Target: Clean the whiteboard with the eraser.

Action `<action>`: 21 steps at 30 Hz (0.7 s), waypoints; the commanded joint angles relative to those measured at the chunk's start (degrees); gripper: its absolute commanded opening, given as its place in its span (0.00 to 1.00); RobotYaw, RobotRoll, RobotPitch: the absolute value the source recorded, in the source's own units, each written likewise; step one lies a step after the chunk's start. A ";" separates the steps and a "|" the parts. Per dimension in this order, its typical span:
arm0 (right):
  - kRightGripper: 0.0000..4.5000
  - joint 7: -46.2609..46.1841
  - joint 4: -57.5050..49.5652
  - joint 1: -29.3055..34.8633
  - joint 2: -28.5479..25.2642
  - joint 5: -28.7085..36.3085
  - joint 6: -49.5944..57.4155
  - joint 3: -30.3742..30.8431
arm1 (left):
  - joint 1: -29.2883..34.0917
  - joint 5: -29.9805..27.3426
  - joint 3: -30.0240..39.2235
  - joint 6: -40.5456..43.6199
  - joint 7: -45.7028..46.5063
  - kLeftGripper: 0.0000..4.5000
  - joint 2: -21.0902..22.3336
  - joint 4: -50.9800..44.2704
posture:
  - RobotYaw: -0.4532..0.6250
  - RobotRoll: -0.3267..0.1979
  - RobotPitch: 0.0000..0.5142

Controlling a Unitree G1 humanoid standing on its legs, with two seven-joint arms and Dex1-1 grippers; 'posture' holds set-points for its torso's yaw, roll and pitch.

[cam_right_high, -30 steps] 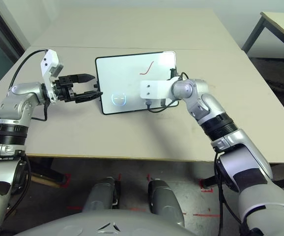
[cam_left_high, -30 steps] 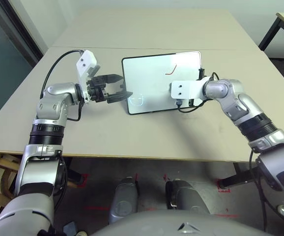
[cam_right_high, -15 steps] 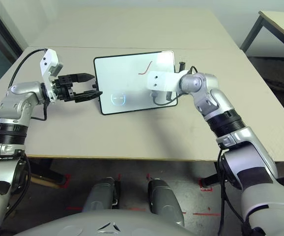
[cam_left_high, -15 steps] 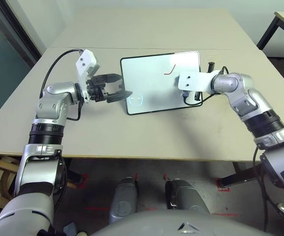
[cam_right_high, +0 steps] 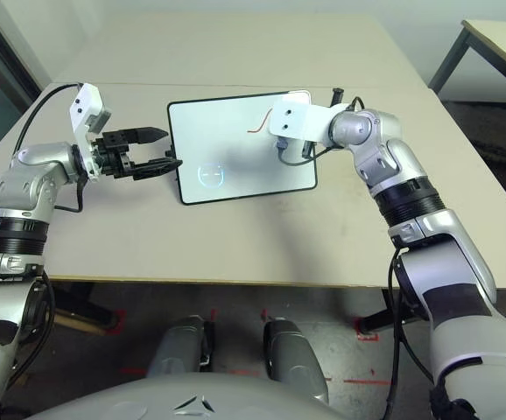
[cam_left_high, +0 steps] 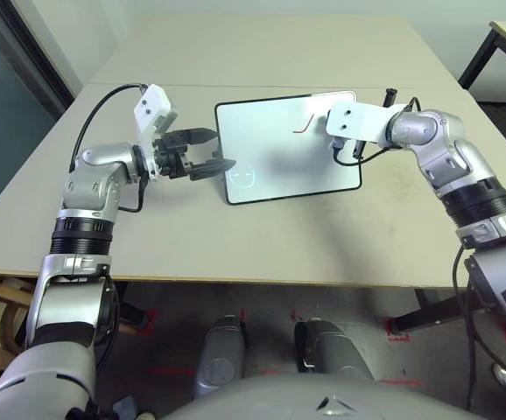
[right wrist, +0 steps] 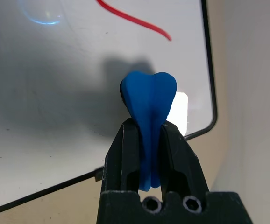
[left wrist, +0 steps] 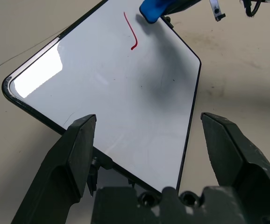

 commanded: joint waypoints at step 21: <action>0.08 -0.90 4.05 -5.12 9.93 -3.49 -4.30 5.18 | -0.34 -0.55 0.40 -0.21 0.38 1.00 0.47 0.31 | 0.62 0.62 0.08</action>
